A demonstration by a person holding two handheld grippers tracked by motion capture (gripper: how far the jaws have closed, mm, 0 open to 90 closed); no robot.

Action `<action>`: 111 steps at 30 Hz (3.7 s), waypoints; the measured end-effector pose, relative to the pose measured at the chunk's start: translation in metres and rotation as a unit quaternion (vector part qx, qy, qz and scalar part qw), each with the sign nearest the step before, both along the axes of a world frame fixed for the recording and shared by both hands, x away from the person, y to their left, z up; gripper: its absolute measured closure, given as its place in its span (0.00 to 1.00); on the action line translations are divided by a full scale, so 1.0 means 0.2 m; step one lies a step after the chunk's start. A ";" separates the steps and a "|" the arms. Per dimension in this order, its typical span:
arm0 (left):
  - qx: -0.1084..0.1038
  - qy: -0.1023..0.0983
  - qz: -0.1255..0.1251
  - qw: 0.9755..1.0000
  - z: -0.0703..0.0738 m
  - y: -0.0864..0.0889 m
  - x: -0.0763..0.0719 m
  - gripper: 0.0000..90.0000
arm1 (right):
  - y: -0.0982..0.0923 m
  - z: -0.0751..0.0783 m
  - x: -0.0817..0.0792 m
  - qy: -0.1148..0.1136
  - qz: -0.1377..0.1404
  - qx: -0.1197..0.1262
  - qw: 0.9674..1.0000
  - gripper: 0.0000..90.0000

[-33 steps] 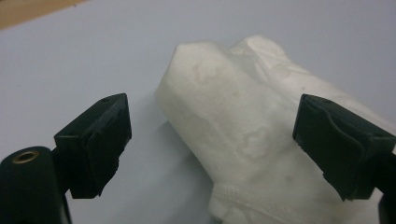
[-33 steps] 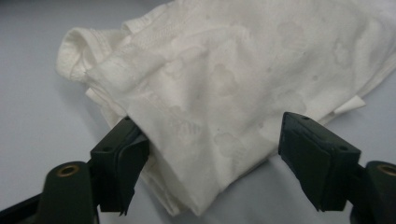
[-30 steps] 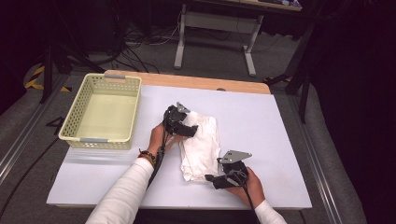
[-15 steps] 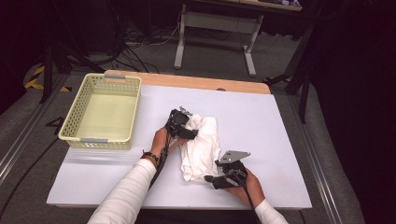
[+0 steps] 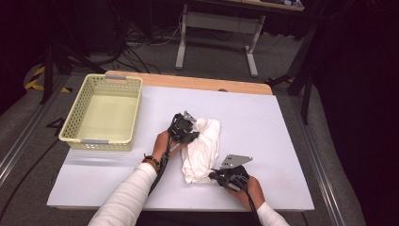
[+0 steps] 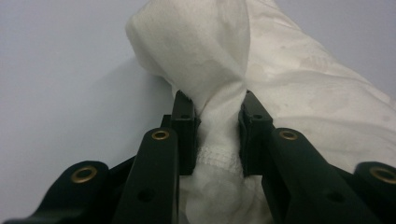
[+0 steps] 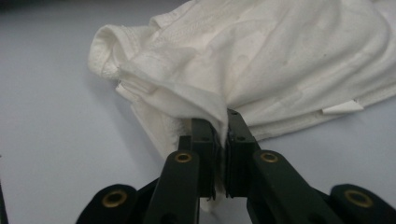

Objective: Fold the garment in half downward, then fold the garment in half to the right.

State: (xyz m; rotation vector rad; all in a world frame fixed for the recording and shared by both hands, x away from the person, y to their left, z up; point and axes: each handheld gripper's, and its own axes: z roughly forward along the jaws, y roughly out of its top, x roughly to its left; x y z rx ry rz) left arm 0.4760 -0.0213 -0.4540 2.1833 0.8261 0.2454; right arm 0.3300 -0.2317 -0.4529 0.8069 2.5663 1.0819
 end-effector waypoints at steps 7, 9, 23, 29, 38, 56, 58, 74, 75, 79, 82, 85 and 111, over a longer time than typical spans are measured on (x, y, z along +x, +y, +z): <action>-0.007 -0.016 -0.002 1.000 0.00 0.02 -0.03 0.82 | -0.05 0.04 -0.02 -0.007 0.006 0.014 1.000 0.86; -0.006 -0.020 -0.003 1.000 0.01 0.03 -0.03 0.82 | -0.06 0.05 -0.03 -0.003 0.006 0.017 1.000 0.70; -0.009 -0.026 0.000 1.000 0.00 0.04 -0.04 0.81 | 0.06 0.05 -0.03 -0.017 0.032 -0.034 0.999 0.30; -0.010 -0.031 -0.002 0.999 0.00 0.03 -0.04 0.81 | 0.07 0.00 0.02 0.002 0.041 -0.045 0.998 0.32; -0.002 -0.038 -0.005 0.999 0.00 0.02 -0.05 0.81 | 0.06 0.00 0.02 -0.009 0.049 -0.035 0.998 0.65; 0.003 -0.057 -0.017 0.998 0.03 0.02 -0.07 0.82 | 0.05 0.00 0.00 -0.038 0.038 -0.020 0.998 0.91; 0.000 -0.060 -0.019 0.998 0.03 0.02 -0.07 0.82 | 0.05 0.01 -0.01 -0.045 0.037 -0.018 0.998 0.91; 0.000 -0.075 -0.024 0.997 0.03 0.01 -0.08 0.81 | 0.05 0.02 -0.01 -0.050 0.039 -0.014 0.998 0.91; 0.001 -0.073 -0.022 0.997 0.03 0.01 -0.08 0.81 | 0.05 0.03 -0.01 -0.050 0.039 -0.015 0.998 0.91; 0.002 -0.079 -0.024 0.997 0.03 0.01 -0.08 0.81 | 0.05 0.02 -0.01 -0.050 0.039 -0.015 0.998 0.91; 0.001 -0.083 -0.022 0.996 0.02 0.01 -0.09 0.81 | 0.05 0.02 -0.02 -0.054 0.039 -0.016 0.998 0.91; 0.001 -0.085 -0.022 0.996 0.02 0.01 -0.09 0.81 | 0.05 0.03 -0.02 -0.053 0.040 -0.015 0.998 0.91; 0.002 -0.109 -0.028 0.994 0.06 0.00 -0.11 0.81 | 0.06 0.04 -0.01 -0.063 0.040 -0.001 0.997 0.91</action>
